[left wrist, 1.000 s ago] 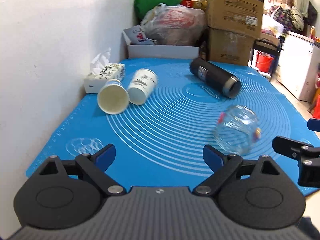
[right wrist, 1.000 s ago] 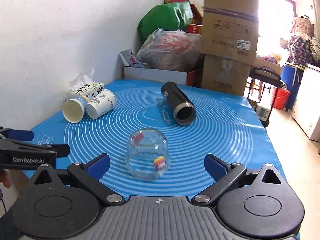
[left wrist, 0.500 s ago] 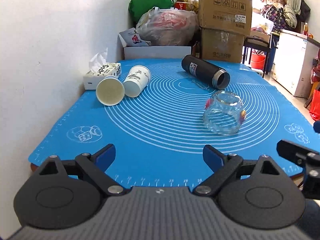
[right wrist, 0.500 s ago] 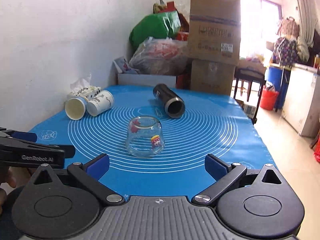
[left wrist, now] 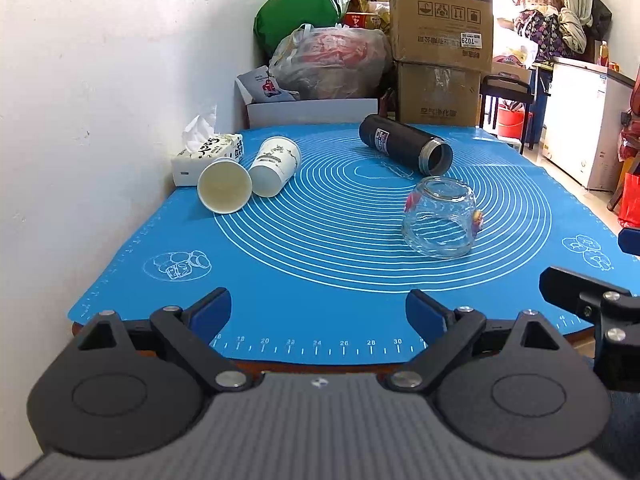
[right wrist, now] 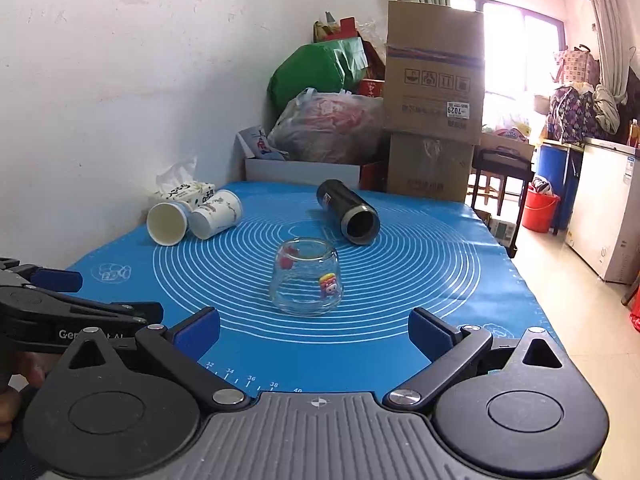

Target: Flip cup upside down

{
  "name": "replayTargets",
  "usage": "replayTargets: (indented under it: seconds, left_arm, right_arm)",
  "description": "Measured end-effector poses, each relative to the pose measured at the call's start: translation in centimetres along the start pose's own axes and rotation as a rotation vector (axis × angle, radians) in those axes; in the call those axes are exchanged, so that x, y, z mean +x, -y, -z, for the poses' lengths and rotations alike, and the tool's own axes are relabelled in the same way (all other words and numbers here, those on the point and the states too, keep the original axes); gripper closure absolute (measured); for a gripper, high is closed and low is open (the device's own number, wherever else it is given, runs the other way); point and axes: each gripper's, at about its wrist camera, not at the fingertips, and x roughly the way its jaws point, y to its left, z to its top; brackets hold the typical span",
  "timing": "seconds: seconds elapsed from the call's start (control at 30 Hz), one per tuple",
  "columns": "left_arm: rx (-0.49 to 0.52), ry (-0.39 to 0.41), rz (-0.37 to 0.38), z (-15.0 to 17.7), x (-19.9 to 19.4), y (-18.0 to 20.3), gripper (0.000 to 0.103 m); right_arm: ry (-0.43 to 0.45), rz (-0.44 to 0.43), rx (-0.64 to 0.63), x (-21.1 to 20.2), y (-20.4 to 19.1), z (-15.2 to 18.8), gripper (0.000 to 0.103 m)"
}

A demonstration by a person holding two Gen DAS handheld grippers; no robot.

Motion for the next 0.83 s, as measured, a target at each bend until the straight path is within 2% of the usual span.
replayTargets:
  seconds: [0.83]
  left_arm:
    - [-0.005, -0.014, -0.003, 0.10, 0.06, 0.02, 0.009]
  right_arm:
    - [-0.027, -0.011, 0.015, 0.43, 0.17, 0.07, 0.003]
